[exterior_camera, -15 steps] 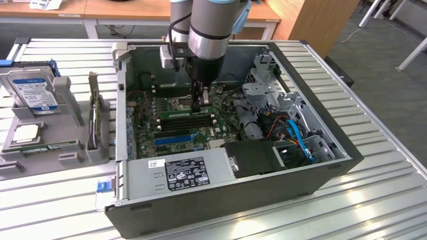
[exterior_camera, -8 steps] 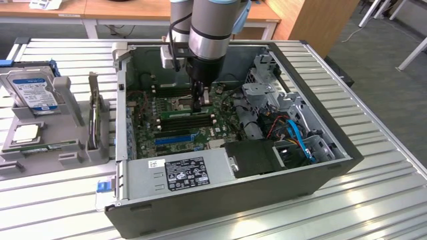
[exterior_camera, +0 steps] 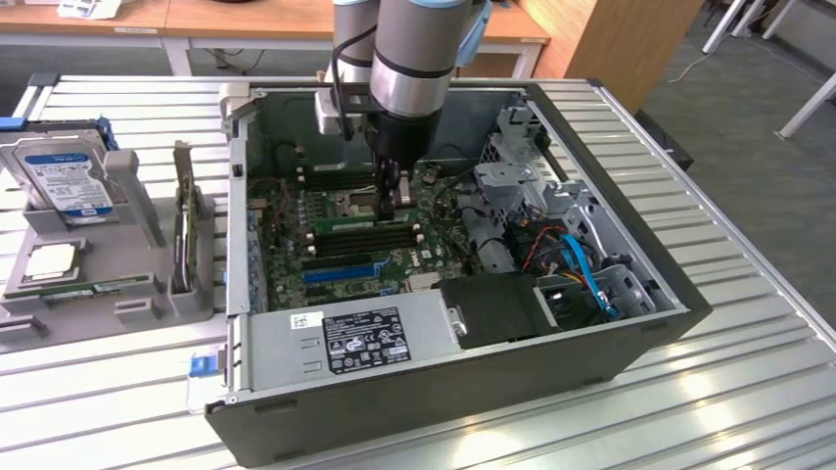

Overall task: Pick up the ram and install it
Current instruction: 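Insert the ram into the slot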

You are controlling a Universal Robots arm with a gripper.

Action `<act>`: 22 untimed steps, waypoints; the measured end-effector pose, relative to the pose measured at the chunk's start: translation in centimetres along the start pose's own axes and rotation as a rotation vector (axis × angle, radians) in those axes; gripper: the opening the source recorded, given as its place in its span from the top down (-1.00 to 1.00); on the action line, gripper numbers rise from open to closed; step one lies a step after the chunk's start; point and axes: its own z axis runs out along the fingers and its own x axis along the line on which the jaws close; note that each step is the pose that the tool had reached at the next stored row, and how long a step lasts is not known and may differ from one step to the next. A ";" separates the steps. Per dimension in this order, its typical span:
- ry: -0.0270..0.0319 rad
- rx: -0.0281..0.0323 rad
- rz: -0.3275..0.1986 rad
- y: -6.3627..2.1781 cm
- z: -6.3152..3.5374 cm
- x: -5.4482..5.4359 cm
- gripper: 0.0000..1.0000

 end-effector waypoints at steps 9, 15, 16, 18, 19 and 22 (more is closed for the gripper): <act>0.0000 0.0000 0.000 0.00 -0.01 0.4 0.76; 0.0001 0.0000 0.000 0.00 -0.02 0.7 0.76; 0.0001 -0.0001 0.000 0.00 -0.03 0.8 0.76; 0.0001 0.0000 0.000 0.00 -0.03 0.9 0.76; 0.0001 0.0000 0.000 0.00 -0.03 0.9 0.76; 0.0001 0.0000 0.000 0.00 -0.03 1.1 0.76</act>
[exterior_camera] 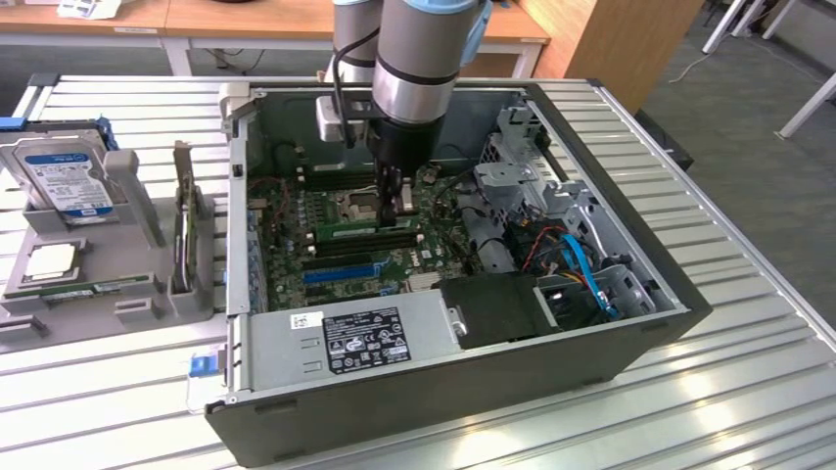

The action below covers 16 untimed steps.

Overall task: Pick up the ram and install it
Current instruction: 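Insert the ram into the slot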

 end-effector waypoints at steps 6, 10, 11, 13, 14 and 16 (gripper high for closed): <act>0.0000 0.0000 0.000 0.00 0.00 0.2 0.76; 0.0001 -0.0001 0.000 0.00 0.01 0.2 0.76; 0.0000 0.0000 0.000 0.00 0.04 0.2 0.76; 0.0000 0.0000 0.000 0.00 0.13 0.2 0.76; 0.0000 0.0000 0.000 -0.01 0.16 0.2 0.76; 0.0002 -0.0001 0.000 -0.01 0.16 0.2 0.76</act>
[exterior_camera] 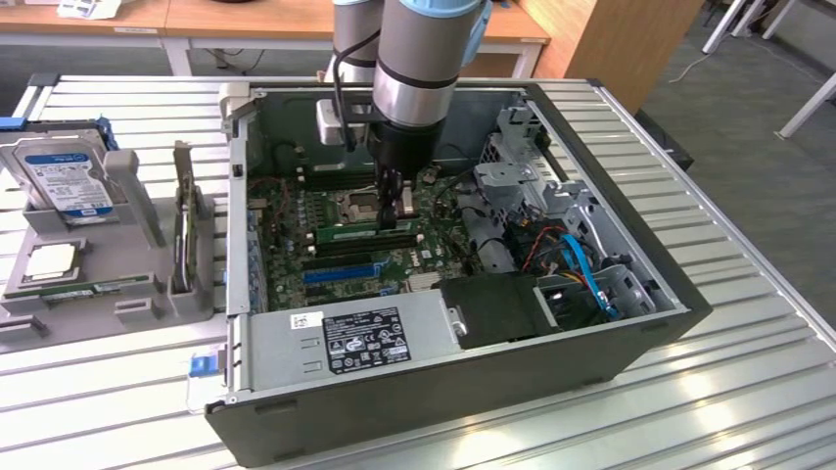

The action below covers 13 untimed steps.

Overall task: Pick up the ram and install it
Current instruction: 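Insert the ram into the slot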

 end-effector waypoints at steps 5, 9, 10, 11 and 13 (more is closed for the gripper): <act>-0.0002 0.0001 0.003 0.00 0.02 0.0 0.76; -0.0005 0.0003 0.009 0.00 0.03 0.0 0.76; -0.0005 0.0003 0.009 0.00 0.03 0.0 0.76; -0.0005 0.0003 0.009 0.00 0.03 0.0 0.76; -0.0009 0.0005 0.009 -0.01 0.04 0.0 0.76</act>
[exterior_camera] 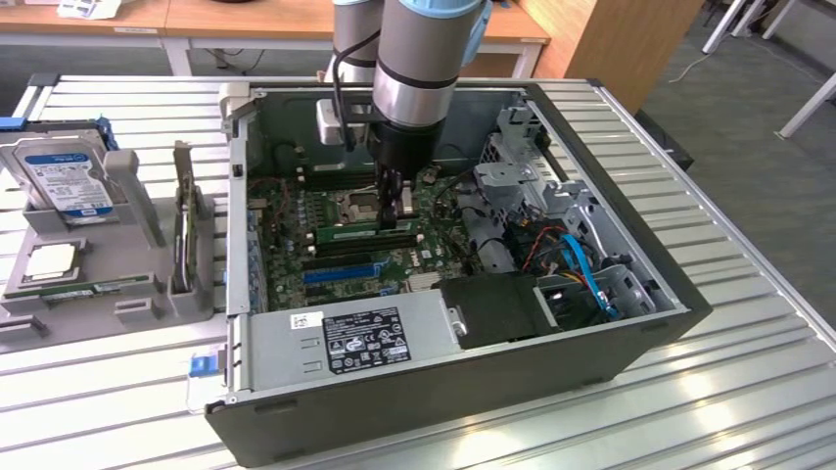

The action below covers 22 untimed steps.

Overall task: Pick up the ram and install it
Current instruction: 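Insert the ram into the slot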

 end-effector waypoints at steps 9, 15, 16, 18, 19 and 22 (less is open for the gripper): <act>0.0003 -0.0001 0.000 0.00 0.09 0.0 0.76; 0.0002 -0.0001 0.000 -0.01 0.29 0.0 0.76; 0.0003 -0.0002 0.000 -0.01 0.32 0.0 0.76; 0.0003 -0.0002 0.000 -0.01 0.40 0.0 0.76; 0.0004 -0.0002 0.000 -0.01 0.44 0.0 0.76; 0.0005 -0.0002 0.000 -0.01 0.54 0.0 0.76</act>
